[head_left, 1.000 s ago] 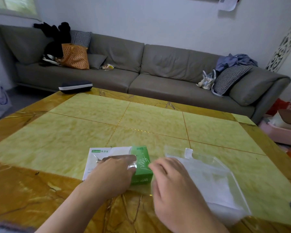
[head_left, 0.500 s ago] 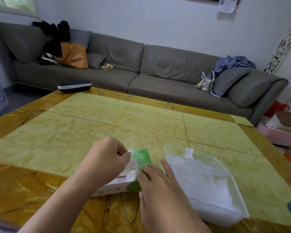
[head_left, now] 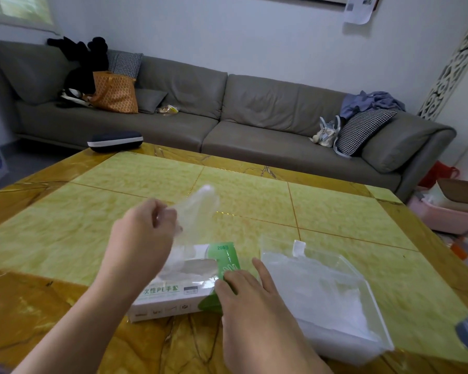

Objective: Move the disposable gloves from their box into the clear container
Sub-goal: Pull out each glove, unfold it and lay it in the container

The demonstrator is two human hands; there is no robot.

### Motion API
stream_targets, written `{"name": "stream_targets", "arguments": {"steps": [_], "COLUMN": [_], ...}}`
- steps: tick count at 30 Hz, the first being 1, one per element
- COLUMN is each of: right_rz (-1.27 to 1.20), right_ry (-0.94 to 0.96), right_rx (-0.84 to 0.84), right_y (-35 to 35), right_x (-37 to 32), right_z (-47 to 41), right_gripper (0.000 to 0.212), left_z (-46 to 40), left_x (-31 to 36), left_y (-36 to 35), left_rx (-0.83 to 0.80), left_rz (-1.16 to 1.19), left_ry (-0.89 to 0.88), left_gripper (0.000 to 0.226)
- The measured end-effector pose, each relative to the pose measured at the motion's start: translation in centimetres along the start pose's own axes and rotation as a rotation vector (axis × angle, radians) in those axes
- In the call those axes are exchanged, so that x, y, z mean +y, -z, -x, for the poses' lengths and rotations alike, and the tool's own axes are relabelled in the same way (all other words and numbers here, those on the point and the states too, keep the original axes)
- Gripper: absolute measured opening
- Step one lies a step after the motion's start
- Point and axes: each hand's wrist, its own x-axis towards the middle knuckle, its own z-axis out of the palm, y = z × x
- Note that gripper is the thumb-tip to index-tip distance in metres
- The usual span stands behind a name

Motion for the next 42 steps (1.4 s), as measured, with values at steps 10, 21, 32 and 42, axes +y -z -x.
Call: {"name": "stream_targets", "arguments": {"steps": [10, 21, 32, 42], "right_rz": [-0.716, -1.204, -1.272, -1.209], "right_ry": [-0.21, -0.389, -0.445, -0.405], "right_rx": [0.444, 0.601, 0.642, 0.602], "right_y": [4.0, 6.7, 6.4, 5.5], "right_x": [1.8, 5.1, 5.5, 4.3], "right_z": [1.4, 2.6, 2.7, 2.0], "right_gripper": [0.032, 0.023, 0.027, 0.039], "left_z": [1.9, 4.7, 5.5, 6.8], "left_x": [3.5, 4.9, 5.2, 4.5], "left_y": [-0.4, -2.7, -3.7, -5.2], "left_rx": [-0.359, -0.567, -0.645, -0.506], "left_rz": [0.712, 0.522, 0.477, 0.278], "left_ry": [0.18, 0.039, 0.013, -0.176], "left_gripper": [0.031, 0.021, 0.054, 0.06]}}
